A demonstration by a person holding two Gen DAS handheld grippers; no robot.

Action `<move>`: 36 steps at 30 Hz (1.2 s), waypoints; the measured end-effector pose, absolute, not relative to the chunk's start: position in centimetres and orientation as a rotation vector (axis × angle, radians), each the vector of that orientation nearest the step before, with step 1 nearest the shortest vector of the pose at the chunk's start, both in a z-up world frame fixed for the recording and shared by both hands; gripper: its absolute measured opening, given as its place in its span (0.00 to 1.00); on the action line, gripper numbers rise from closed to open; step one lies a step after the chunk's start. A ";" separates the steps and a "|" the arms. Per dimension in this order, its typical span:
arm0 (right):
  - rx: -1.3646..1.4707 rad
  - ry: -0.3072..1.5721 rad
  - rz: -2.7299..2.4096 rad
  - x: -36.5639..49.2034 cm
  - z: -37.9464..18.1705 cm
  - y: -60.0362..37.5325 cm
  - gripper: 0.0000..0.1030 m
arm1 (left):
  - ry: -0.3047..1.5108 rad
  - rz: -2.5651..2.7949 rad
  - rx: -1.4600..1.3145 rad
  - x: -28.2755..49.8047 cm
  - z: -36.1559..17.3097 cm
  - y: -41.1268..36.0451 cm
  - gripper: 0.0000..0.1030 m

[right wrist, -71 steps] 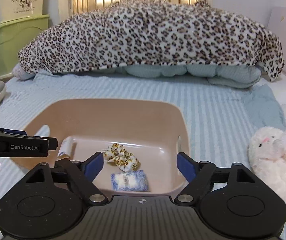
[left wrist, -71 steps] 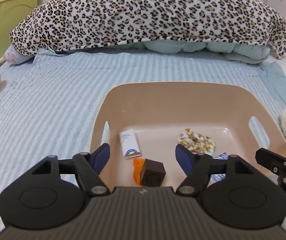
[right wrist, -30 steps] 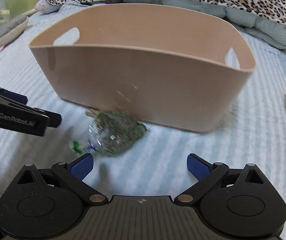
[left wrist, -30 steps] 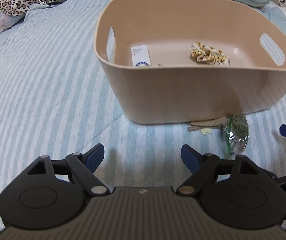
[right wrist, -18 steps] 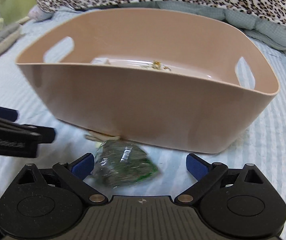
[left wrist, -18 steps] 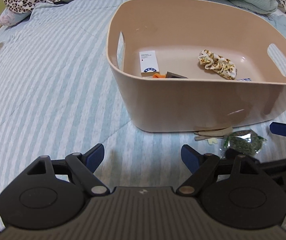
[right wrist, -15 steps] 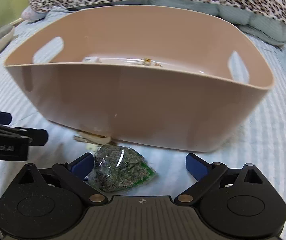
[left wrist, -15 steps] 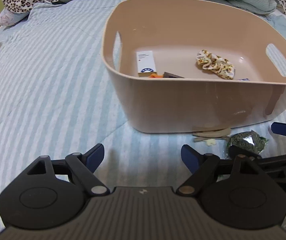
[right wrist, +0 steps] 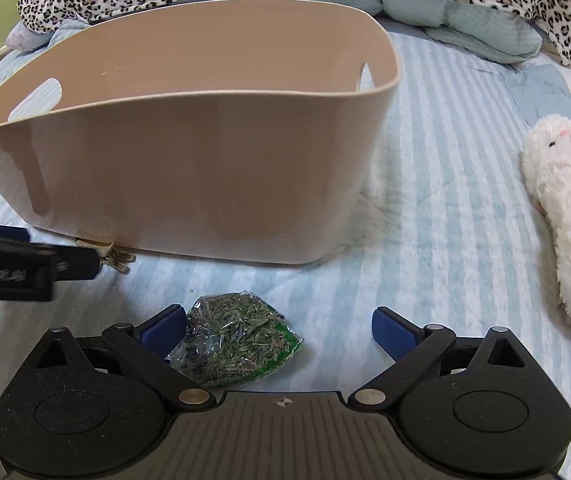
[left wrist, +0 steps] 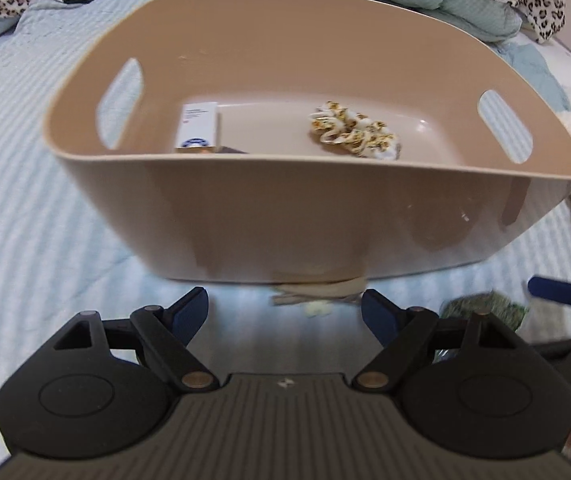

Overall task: Organize objects
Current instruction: 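Move the left tool to the metal hair clip while the right tool approaches the herb bag, then grasp the clear bag of green herbs with the right tool while the left tool grasps the hair clip, then carry the hair clip with the left tool while the right tool carries the herb bag over the basket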

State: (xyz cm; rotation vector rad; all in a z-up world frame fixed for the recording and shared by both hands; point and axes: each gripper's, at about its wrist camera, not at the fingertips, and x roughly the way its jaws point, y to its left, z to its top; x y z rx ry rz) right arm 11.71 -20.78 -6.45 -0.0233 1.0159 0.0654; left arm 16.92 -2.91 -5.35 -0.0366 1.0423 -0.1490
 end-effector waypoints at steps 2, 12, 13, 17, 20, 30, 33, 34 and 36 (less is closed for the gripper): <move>-0.016 1.018 0.070 11.6 -6.6 -20.9 1.00 | 1.041 -0.135 -0.076 17.3 -5.9 -3.6 0.82; 0.050 0.998 0.116 11.3 -7.8 -21.0 0.78 | 1.012 -0.080 0.026 17.6 -8.0 -5.6 0.83; 0.049 0.994 0.130 11.2 -7.6 -20.8 0.73 | 1.015 -0.081 0.021 17.6 -7.8 -5.3 0.79; 0.058 0.982 0.182 10.6 -7.4 -19.9 0.42 | 1.026 -0.086 0.009 17.6 -7.3 -4.2 0.58; 0.042 0.970 0.194 10.3 -7.1 -19.3 0.34 | 1.035 -0.089 0.015 17.5 -6.9 -3.9 0.58; 0.027 0.927 0.218 9.0 -3.9 -19.2 0.26 | 1.011 -0.095 0.040 14.8 -3.9 -2.6 0.57; 0.017 0.887 0.226 8.2 -2.7 -19.4 0.26 | 0.977 -0.101 0.049 13.7 -2.5 -2.3 0.57; 0.012 0.873 0.231 8.0 -2.1 -19.5 0.26 | 0.964 -0.107 0.055 13.2 -1.9 -2.2 0.57; 0.005 0.840 0.239 7.4 -0.7 -19.6 0.26 | 0.937 -0.115 0.062 12.5 -1.0 -2.1 0.57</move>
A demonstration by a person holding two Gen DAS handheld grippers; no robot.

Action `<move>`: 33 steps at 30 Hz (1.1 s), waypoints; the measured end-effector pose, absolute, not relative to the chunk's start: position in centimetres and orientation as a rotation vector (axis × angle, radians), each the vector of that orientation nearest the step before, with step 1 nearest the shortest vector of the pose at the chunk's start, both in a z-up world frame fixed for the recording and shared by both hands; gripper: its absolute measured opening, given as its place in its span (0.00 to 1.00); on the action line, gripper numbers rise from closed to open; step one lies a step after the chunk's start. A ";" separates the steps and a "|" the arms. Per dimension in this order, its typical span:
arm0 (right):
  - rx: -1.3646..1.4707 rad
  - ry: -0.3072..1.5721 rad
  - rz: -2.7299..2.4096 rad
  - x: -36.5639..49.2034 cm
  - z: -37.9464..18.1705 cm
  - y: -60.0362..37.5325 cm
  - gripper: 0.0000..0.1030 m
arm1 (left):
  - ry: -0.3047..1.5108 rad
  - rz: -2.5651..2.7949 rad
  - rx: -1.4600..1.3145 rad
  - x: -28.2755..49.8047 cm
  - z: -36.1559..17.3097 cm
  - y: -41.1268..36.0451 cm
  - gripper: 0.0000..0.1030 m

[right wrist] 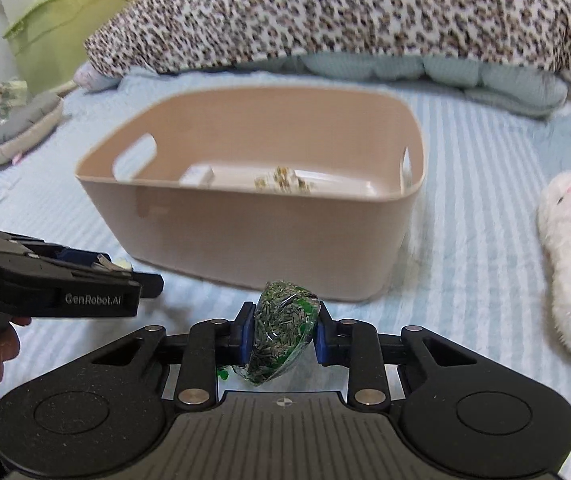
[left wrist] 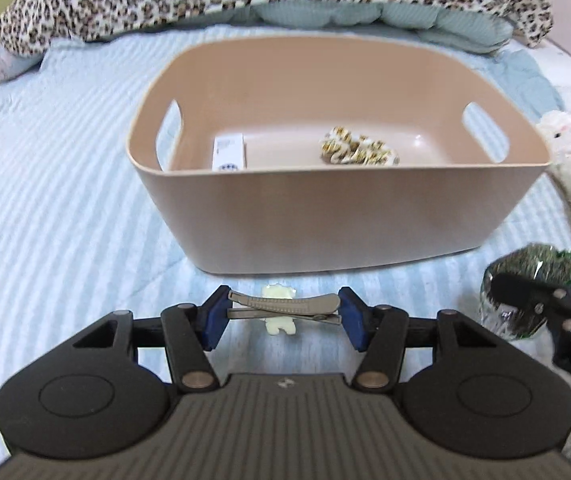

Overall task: Organize objects
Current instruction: 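Carry the hair clip with the left tool while the right tool carries the herb bag over the basket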

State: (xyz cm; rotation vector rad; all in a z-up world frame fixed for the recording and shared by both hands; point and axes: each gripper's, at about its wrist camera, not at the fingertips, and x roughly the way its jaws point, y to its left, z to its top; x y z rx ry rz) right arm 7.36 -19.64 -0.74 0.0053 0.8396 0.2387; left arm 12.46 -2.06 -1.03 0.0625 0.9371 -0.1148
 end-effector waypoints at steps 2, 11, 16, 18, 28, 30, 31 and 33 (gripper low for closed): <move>-0.008 0.807 0.243 6.7 0.4 -19.7 0.26 | 0.911 -0.113 0.075 12.0 -0.3 -2.2 0.57; 0.000 0.620 0.243 4.3 6.3 -20.5 0.26 | 0.746 -0.126 0.102 9.8 4.8 -2.9 0.57; 0.020 0.509 0.216 4.2 9.2 -21.1 0.26 | 0.678 -0.116 0.101 9.8 6.6 -3.1 0.58; 0.030 0.487 0.205 4.7 10.0 -21.4 0.26 | 0.659 -0.113 0.112 10.0 6.9 -3.3 0.58; 0.090 0.445 0.176 9.8 10.9 -21.3 0.26 | 0.620 -0.070 0.101 14.9 6.6 -4.0 0.58; 0.097 0.466 0.168 11.4 9.9 -20.9 0.26 | 0.624 -0.052 0.114 16.3 6.0 -4.6 0.58; 0.097 0.477 0.165 12.0 9.4 -20.8 0.26 | 0.628 -0.047 0.118 17.0 5.6 -4.8 0.58; 0.090 0.504 0.149 13.4 8.2 -20.5 0.26 | 0.650 -0.042 0.123 18.4 4.6 -5.2 0.58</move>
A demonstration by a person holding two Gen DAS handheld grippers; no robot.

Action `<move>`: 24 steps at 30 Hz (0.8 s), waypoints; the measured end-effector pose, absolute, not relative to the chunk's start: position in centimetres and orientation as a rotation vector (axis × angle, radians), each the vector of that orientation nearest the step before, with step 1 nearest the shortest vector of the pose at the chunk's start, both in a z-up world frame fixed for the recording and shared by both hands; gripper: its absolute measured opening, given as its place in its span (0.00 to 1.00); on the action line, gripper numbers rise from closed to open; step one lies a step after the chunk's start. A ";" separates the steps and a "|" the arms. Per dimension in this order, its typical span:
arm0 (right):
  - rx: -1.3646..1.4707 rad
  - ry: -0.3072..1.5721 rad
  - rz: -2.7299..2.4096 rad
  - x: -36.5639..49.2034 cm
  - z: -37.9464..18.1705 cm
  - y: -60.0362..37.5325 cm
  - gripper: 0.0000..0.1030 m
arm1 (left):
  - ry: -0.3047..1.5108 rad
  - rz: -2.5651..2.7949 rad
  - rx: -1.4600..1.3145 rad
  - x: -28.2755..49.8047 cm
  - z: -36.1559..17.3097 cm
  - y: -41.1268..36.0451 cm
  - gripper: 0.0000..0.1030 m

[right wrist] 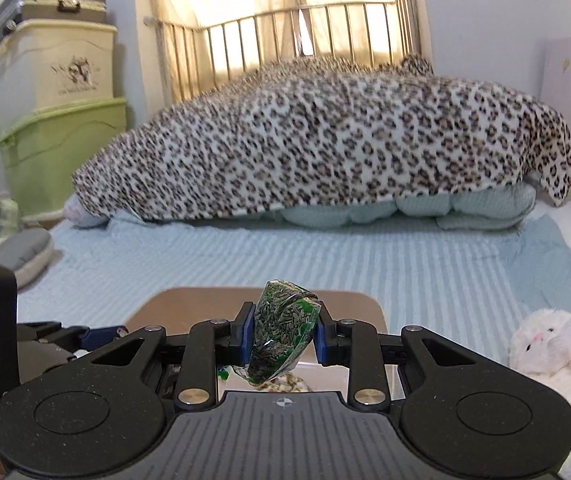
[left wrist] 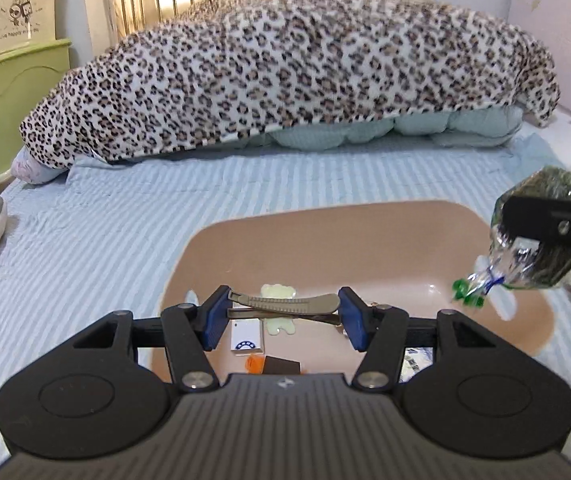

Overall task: Organize objects
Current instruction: 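Carry the hair clip with the left tool while the right tool carries the herb bag over the basket, then open the left tool over the basket while the right tool releases the herb bag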

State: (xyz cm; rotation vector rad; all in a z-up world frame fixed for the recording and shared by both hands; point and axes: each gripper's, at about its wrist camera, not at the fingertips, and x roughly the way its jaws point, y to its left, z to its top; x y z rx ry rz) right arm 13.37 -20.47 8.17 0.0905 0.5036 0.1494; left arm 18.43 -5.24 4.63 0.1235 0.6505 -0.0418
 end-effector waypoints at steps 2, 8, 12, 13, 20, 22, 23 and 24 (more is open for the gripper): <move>0.082 0.531 0.135 14.7 7.1 -20.3 0.26 | 0.684 -0.041 0.129 19.8 3.5 -5.5 0.58; 0.079 0.636 0.094 18.2 3.7 -20.4 0.26 | 0.841 -0.035 0.164 23.3 -0.6 -5.8 0.58; 0.075 0.732 0.079 19.9 1.3 -20.1 0.26 | 0.905 -0.049 0.152 23.9 -1.6 -5.7 0.58; 0.062 0.750 0.075 20.0 0.8 -19.9 0.26 | 0.916 -0.053 0.152 23.9 -1.8 -5.7 0.58; 0.033 0.781 0.068 19.2 0.7 -19.1 0.53 | 0.900 -0.074 0.097 22.4 -0.4 -5.1 0.68; 0.014 0.755 0.042 18.4 1.6 -19.3 0.64 | 0.887 -0.070 0.100 21.9 0.5 -5.2 0.71; 0.002 0.743 0.032 17.9 2.0 -19.4 0.70 | 0.879 -0.075 0.103 21.5 0.9 -5.1 0.72; 0.001 0.742 0.030 17.6 2.2 -19.7 0.71 | 0.872 -0.075 0.104 21.1 1.3 -5.1 0.73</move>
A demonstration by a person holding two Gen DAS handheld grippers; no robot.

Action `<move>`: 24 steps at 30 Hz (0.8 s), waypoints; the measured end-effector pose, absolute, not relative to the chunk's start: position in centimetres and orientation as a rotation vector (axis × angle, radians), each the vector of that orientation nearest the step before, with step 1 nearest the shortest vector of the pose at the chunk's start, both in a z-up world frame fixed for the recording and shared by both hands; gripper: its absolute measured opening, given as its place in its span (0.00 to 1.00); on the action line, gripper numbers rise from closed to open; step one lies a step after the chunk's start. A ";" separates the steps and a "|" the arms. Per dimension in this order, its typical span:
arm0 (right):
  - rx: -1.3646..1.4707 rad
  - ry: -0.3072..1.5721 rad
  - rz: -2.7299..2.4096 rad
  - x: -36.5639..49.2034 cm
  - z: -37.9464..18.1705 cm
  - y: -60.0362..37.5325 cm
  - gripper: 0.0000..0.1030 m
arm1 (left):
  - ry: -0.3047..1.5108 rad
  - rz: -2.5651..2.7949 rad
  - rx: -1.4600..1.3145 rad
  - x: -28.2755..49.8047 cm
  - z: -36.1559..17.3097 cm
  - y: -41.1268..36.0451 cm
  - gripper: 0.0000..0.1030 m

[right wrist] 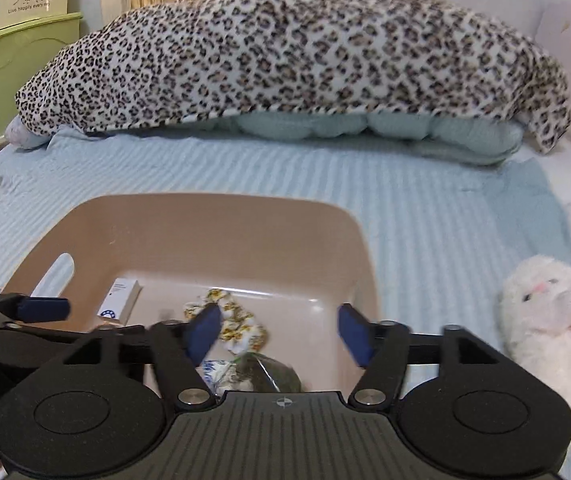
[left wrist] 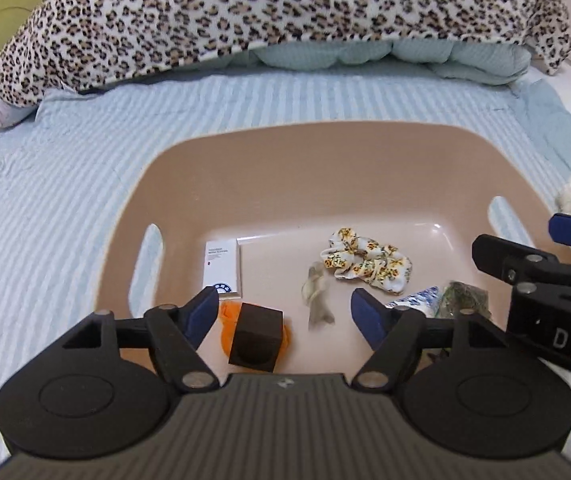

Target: Organize objects

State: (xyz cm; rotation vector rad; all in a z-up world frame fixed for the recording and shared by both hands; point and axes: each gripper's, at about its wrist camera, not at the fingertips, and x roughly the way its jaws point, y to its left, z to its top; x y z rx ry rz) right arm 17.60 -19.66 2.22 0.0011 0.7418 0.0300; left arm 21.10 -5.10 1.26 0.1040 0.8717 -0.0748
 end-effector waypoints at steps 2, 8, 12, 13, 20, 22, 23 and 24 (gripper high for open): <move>0.020 0.748 0.037 16.9 2.8 -20.1 0.73 | 0.858 -0.068 0.108 20.1 2.0 -5.0 0.73; 0.052 0.712 0.026 13.4 5.2 -21.2 0.76 | 0.834 -0.071 0.088 16.4 4.2 -4.5 0.73; 0.054 0.676 0.022 10.8 6.9 -21.4 0.79 | 0.792 -0.058 0.117 14.0 5.6 -4.6 0.73; 0.042 0.668 0.024 10.3 7.2 -21.4 0.80 | 0.780 -0.051 0.132 13.5 5.9 -4.6 0.73; 0.050 0.635 0.037 6.1 8.3 -21.7 0.84 | 0.746 -0.029 0.072 9.7 7.9 -2.4 0.73; 0.060 0.636 0.045 4.8 8.2 -21.9 0.84 | 0.738 -0.025 0.047 8.3 8.2 -1.7 0.73; 0.059 0.637 0.049 4.2 8.2 -21.8 0.84 | 0.734 -0.022 0.037 7.5 8.2 -1.4 0.73; 0.057 0.634 0.053 3.6 8.3 -21.7 0.84 | 0.728 -0.020 0.030 6.7 8.3 -1.1 0.73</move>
